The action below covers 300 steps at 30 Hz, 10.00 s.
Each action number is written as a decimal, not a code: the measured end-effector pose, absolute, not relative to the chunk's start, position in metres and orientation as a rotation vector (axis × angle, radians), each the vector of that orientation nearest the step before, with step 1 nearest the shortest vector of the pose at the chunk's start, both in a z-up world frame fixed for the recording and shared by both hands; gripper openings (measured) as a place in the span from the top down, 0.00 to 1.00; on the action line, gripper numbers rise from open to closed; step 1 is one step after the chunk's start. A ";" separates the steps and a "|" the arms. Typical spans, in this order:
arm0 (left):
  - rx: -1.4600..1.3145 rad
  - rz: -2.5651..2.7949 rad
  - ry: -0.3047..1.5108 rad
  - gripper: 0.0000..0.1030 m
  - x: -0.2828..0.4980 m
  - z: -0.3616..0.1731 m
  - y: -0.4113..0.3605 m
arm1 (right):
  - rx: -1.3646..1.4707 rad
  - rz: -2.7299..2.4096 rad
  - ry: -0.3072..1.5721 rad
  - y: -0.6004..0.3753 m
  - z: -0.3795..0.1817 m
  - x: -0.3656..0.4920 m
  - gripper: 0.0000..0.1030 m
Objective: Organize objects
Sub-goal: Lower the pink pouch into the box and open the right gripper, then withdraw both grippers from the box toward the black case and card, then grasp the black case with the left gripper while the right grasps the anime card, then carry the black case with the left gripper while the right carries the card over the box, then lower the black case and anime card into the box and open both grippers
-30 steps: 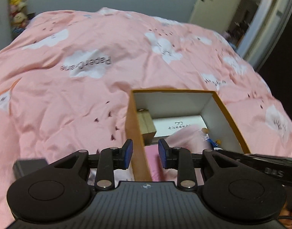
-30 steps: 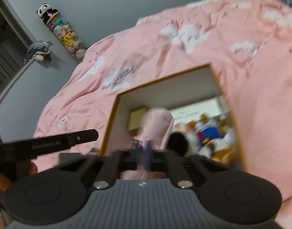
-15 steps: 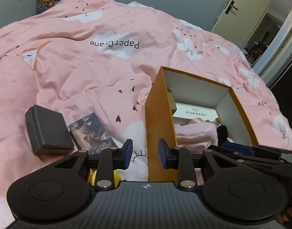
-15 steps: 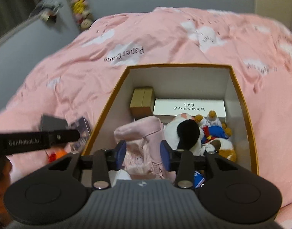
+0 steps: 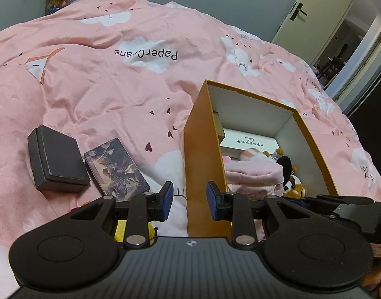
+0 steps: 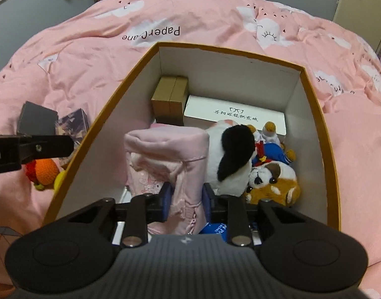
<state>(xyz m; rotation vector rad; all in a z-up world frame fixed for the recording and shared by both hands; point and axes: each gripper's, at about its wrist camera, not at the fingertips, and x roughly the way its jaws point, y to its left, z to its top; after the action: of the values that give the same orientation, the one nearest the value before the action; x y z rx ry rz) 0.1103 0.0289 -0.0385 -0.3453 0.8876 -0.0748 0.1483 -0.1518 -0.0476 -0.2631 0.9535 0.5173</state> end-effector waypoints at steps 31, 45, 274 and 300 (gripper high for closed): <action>-0.414 -0.066 0.915 0.67 0.127 -0.044 0.042 | -0.079 0.561 1.191 -0.124 -0.065 0.238 0.80; -0.404 -0.066 0.919 0.67 0.133 -0.046 0.043 | -0.289 0.608 0.959 -0.116 -0.026 0.208 0.41; -0.566 -0.165 0.921 0.49 0.095 -0.031 0.049 | -0.128 0.581 1.051 -0.178 -0.052 0.114 0.42; -0.587 -0.189 0.937 0.49 0.099 -0.037 0.053 | -0.112 0.440 1.401 -0.188 -0.092 0.162 0.42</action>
<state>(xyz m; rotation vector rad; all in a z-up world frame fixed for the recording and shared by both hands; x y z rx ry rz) 0.0990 0.0534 -0.0371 -0.5865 0.9365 -0.1891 0.1617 -0.1879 -0.0924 -0.1122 1.4013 0.4397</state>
